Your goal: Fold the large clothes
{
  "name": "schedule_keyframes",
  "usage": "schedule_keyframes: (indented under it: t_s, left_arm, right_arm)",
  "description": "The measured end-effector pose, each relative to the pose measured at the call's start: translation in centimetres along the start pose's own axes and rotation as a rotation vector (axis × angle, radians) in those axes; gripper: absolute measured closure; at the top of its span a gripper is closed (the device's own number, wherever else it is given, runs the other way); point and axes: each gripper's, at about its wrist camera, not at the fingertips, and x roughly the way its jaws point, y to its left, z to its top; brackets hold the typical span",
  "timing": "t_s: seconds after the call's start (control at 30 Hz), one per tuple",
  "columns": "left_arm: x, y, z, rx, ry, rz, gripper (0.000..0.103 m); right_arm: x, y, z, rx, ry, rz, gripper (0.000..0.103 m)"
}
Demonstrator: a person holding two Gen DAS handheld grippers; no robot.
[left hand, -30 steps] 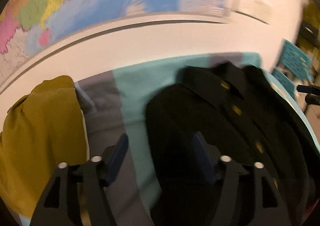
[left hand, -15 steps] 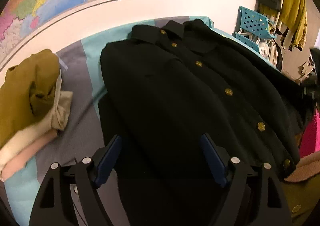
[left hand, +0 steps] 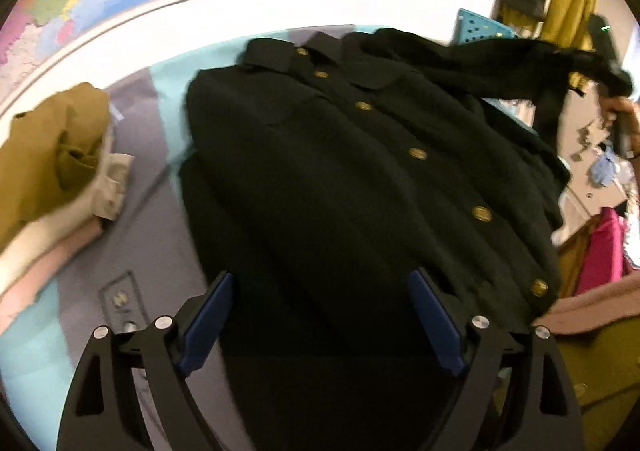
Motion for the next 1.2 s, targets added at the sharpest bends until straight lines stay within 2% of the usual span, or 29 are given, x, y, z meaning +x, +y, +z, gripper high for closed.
schedule_keyframes:
  t_s: [0.13, 0.23, 0.27, 0.3, 0.33, 0.37, 0.4, 0.47, 0.57, 0.63, 0.67, 0.7, 0.73, 0.77, 0.8, 0.83, 0.87, 0.93, 1.0, 1.07, 1.2]
  left_arm:
    - [-0.4, -1.1, -0.2, 0.017, -0.007, -0.039, 0.011]
    - [0.1, -2.0, -0.6, 0.066, 0.010, -0.017, 0.011]
    - [0.6, -2.0, -0.7, 0.071, 0.028, 0.008, 0.025]
    - [1.2, -1.9, -0.7, 0.067, 0.050, 0.032, 0.045]
    - [1.6, -1.4, -0.6, 0.049, 0.068, 0.063, 0.058]
    - [1.6, -0.6, -0.5, 0.018, 0.066, 0.093, 0.084]
    - [0.8, 0.9, 0.0, -0.047, 0.059, 0.090, 0.093]
    - [-1.7, 3.5, 0.9, -0.131, -0.016, 0.112, 0.093]
    - [-7.2, 8.2, 2.5, -0.240, -0.142, 0.191, 0.093]
    - [-9.5, 10.7, 3.4, -0.285, -0.186, 0.281, 0.092]
    - [-10.2, 12.4, 3.8, -0.317, -0.194, 0.375, 0.086]
    - [-10.3, 13.3, 3.9, -0.333, -0.182, 0.439, 0.074]
    - [-9.7, 14.5, 4.1, -0.346, -0.135, 0.542, 0.064]
    - [-8.9, 15.3, 4.1, -0.337, -0.084, 0.662, 0.049]
    - [-7.8, 15.7, 4.0, -0.326, -0.036, 0.781, 0.047]
    - [-6.5, 15.9, 3.8, -0.308, 0.019, 0.850, 0.047]
    - [-5.7, 15.6, 3.6, -0.301, 0.036, 0.824, 0.047]
    - [-5.6, 14.4, 3.4, -0.319, -0.014, 0.730, 0.045]
    - [-6.3, 13.2, 3.5, -0.320, -0.094, 0.659, 0.038]
    - [-7.9, 11.3, 3.4, -0.297, -0.208, 0.545, 0.032]
    - [-8.6, 8.5, 4.3, -0.243, -0.283, 0.460, 0.032]
  right_arm:
    - [2.0, -1.3, -1.8, 0.048, 0.038, 0.065, 0.101]
    - [2.0, -1.0, -2.6, 0.044, 0.040, 0.102, 0.101]
    - [2.0, -0.8, -2.8, 0.041, 0.039, 0.116, 0.101]
    - [1.8, -0.5, -2.8, 0.038, 0.038, 0.121, 0.101]
    - [1.8, -0.3, -2.8, 0.028, 0.038, 0.131, 0.101]
    - [1.5, -0.1, -2.7, 0.024, 0.035, 0.139, 0.101]
    - [1.3, 0.0, -2.6, 0.028, 0.029, 0.145, 0.101]
    - [0.8, 0.2, -2.3, 0.026, 0.011, 0.145, 0.101]
    - [0.1, 0.2, -1.5, 0.024, -0.013, 0.147, 0.101]
    - [-0.1, 0.1, -1.1, 0.025, -0.022, 0.143, 0.101]
    - [-0.1, 0.1, -0.9, 0.019, -0.025, 0.149, 0.101]
    - [0.1, 0.2, -0.7, 0.017, -0.024, 0.150, 0.101]
    - [0.4, 0.2, -0.6, 0.017, -0.017, 0.155, 0.100]
    - [0.7, 0.4, -0.6, 0.012, -0.008, 0.161, 0.100]
    - [1.1, 0.6, -0.7, 0.006, 0.003, 0.161, 0.100]
    - [1.4, 0.6, -0.8, 0.007, 0.011, 0.157, 0.099]
    - [2.0, 0.6, -1.0, 0.008, 0.026, 0.154, 0.096]
    - [2.5, 0.4, -1.4, 0.013, 0.043, 0.151, 0.087]
    - [3.0, 0.1, -2.2, 0.017, 0.059, 0.155, 0.055]
    - [3.2, -0.3, -3.2, 0.017, 0.073, 0.155, 0.043]
    - [2.9, -1.5, -5.7, 0.006, 0.085, 0.143, 0.042]
